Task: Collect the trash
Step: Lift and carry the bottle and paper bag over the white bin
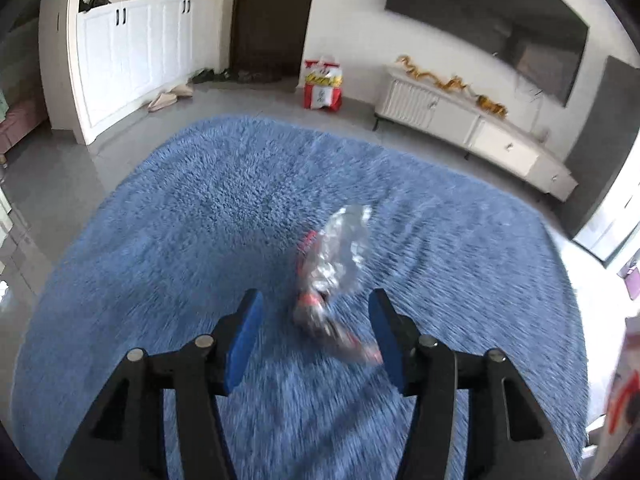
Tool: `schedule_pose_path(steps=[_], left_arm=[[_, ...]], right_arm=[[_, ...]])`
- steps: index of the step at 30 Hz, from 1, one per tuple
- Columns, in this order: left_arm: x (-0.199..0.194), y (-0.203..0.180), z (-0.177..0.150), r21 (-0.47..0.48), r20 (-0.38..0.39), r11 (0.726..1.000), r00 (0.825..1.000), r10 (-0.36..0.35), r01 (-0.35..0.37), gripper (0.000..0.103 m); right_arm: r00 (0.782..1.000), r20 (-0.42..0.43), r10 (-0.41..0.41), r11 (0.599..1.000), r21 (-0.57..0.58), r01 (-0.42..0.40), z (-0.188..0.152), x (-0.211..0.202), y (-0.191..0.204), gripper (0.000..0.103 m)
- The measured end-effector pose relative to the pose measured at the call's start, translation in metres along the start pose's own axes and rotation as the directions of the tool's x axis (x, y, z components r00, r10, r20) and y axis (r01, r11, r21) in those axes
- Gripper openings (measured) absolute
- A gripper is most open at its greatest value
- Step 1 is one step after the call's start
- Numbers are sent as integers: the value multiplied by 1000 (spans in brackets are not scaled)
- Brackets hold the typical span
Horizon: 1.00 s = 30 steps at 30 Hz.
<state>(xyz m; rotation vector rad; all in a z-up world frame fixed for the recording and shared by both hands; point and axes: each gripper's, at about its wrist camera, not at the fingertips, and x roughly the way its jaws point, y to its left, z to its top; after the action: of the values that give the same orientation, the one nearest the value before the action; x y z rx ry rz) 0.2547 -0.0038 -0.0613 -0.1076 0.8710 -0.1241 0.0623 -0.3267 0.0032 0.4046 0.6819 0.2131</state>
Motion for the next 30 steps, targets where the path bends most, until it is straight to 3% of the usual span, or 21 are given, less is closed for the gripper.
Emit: schedule_pose_path(steps=[3, 8, 14, 20, 30], left_arm=[[25, 0, 2, -7, -40, 1000, 999, 19, -19, 31], [24, -3, -5, 10, -11, 999, 999, 44, -44, 17], [-5, 5, -17, -47, 18, 999, 1000, -6, 7, 16], [-58, 10, -28, -60, 80, 996, 995, -62, 67, 16], [-161, 10, -39, -30, 212, 973, 953, -217, 229, 16]], right_arm=[[1000, -6, -23, 1000, 15, 23, 0, 6, -10, 22], [999, -13, -33, 999, 37, 34, 1, 12, -16, 22], [1000, 3, -22, 999, 26, 22, 5, 3, -13, 22], [998, 50, -22, 1000, 1, 22, 1, -28, 3, 22], [991, 131, -5, 999, -36, 10, -11, -81, 28, 23]])
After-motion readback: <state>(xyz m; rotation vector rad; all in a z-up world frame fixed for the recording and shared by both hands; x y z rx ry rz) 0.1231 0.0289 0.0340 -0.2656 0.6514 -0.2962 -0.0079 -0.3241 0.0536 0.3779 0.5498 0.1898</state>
